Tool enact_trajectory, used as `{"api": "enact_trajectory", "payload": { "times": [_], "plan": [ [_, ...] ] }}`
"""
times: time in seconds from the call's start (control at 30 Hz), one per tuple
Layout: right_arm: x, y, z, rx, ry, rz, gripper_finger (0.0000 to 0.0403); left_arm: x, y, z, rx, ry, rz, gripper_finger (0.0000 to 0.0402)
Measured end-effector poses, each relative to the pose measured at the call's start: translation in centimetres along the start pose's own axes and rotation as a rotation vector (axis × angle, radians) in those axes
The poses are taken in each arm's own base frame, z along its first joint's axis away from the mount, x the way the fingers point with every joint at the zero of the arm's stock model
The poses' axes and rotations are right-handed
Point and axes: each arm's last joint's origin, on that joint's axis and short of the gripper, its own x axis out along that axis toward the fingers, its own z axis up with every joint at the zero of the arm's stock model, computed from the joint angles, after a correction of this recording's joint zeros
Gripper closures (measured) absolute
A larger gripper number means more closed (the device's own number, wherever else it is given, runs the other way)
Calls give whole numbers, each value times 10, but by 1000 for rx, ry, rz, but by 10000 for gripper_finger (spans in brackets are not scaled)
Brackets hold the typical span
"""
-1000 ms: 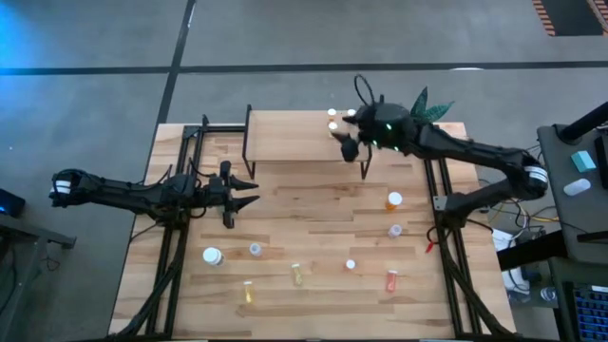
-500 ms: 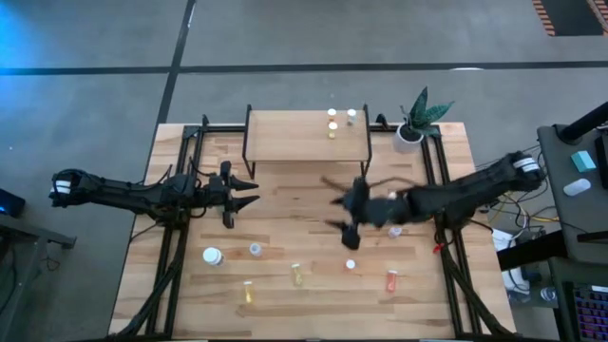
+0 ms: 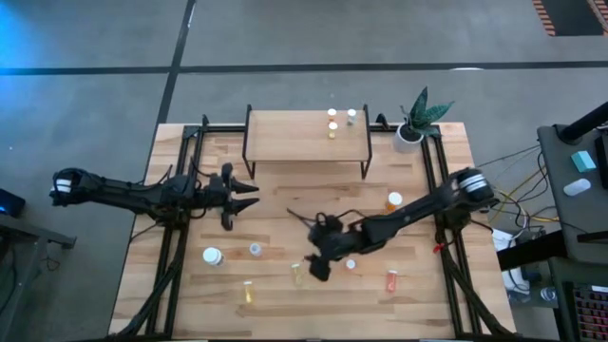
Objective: Pick and place medicine bottles onto shelf by color
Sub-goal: Put the right yellow pill bottle on the shelf
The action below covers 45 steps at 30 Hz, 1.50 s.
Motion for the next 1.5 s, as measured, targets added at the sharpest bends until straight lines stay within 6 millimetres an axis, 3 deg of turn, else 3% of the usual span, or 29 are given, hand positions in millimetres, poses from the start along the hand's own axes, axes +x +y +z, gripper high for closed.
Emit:
{"api": "enact_trajectory", "payload": {
  "times": [0.27, 0.43, 0.77, 1.2, 1.5],
  "plan": [
    [38, 11, 0, 46, 147, -142, 138, -1, -8, -1, -3, 8, -52, 271],
    [53, 19, 2, 64, 177, -97, 138, -1, -9, -1, -3, 11, -61, 272],
    [56, 23, 0, 117, 171, -87, 138, -2, -9, -4, -3, 26, -60, 272],
    [79, 25, -16, 144, 178, -83, 138, -2, -9, -4, 1, 26, -57, 272],
    [79, 18, -21, 61, 243, -139, 156, -2, -9, -4, 1, 26, -56, 272]
  ]
}}
